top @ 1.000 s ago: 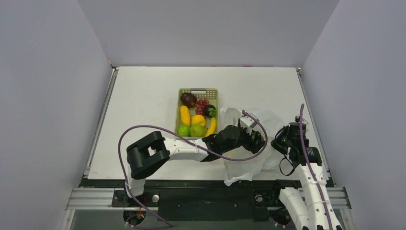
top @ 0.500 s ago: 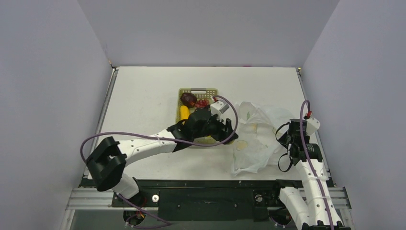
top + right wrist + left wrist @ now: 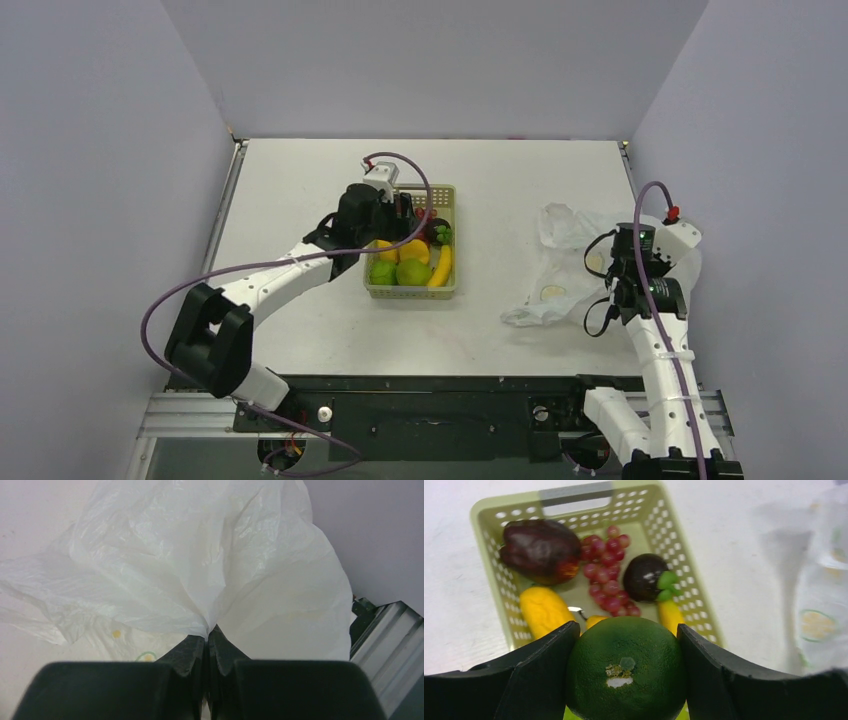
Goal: Take the fake fruits out of the plastic bag
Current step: Place the fake fruit in the bin.
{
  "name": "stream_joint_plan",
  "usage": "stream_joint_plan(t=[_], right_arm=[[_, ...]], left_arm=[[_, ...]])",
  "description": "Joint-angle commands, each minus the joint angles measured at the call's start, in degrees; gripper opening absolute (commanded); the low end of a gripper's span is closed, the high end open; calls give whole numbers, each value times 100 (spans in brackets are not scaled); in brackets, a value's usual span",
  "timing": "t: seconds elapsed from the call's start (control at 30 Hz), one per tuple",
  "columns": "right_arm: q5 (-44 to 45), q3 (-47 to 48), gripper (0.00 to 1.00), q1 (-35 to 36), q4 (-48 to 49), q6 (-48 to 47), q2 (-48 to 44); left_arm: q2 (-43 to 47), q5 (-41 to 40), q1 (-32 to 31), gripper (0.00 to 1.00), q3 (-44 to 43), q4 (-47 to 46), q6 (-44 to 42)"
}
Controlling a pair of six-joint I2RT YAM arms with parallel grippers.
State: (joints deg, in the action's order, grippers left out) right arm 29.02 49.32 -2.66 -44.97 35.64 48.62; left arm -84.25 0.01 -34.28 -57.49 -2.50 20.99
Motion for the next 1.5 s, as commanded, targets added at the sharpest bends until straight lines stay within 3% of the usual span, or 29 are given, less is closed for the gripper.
stream_joint_plan(t=[0.0, 0.37, 0.5, 0.63, 0.8, 0.9, 0.93, 1.13, 1.3, 1.47], right_arm=[[850, 399, 0, -50, 44, -175, 196], [630, 359, 0, -51, 399, -563, 775], [612, 317, 0, -51, 399, -622, 718], [549, 273, 0, -51, 420, -706, 603], [680, 216, 0, -57, 304, -574, 393], [499, 96, 13, -121, 254, -353, 166], [473, 34, 24, -130, 257, -329, 78], [501, 32, 62, -134, 122, -523, -168], [331, 530, 78, -114, -288, -685, -356], [10, 1171, 82, 37, -982, -968, -473]], left_arm=[[-545, -972, 121, 0, -328, -27, -408], [-1590, -1518, 204, 0, -713, -193, -667], [-1621, -1634, 228, 23, -657, -197, -654], [-1513, -1741, 229, 59, -581, -153, -730], [-1262, -1808, 267, 81, -499, -42, -820], [-1004, -1921, 282, 93, -461, 65, -832], [-952, -1914, 288, 96, -454, 79, -879], [-295, -1458, 293, 97, -643, 527, -1017], [424, -923, 297, 97, -822, 953, -746], [1483, -218, 323, 97, -965, 1406, -355]])
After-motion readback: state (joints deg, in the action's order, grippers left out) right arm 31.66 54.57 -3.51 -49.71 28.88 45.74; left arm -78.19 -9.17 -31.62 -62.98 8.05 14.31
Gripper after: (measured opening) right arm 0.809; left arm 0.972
